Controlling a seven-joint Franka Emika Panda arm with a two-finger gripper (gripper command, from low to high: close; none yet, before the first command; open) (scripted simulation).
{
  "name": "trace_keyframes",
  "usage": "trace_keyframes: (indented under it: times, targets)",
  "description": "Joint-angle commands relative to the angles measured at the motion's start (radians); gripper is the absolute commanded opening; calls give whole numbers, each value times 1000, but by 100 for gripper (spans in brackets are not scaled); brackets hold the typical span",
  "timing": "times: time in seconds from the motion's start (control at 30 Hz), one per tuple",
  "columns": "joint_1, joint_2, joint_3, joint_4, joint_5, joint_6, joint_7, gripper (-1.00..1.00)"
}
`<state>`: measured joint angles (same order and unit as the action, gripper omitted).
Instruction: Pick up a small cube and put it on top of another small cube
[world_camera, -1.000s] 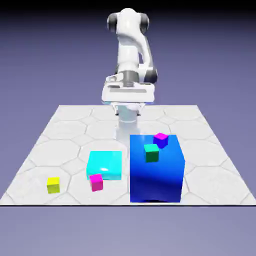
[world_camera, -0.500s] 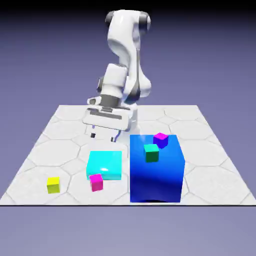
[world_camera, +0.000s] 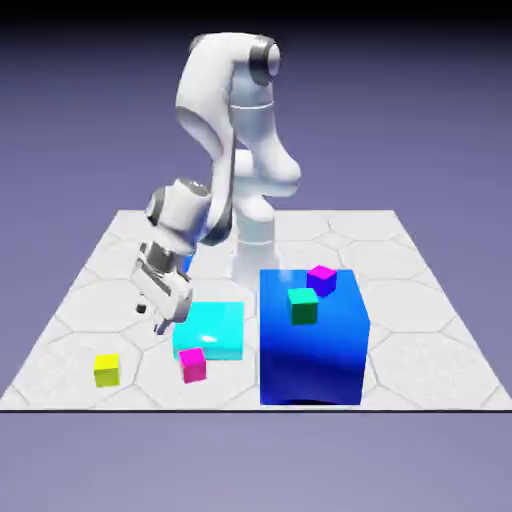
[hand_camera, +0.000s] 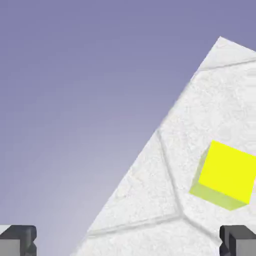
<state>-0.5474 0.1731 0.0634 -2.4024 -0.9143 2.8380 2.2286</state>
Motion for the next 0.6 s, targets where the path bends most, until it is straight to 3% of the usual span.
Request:
trace_keyframes:
  times: [0.0,0.3,0.53,0.57]
  targets:
    - [-17,22,2,12,-27,-6,44,0]
    - [-162,215,18,118,-264,-57,430,0]
    - [-138,413,-49,251,-436,-2,583,0]
    - [-138,413,-49,251,-436,-2,583,-100]
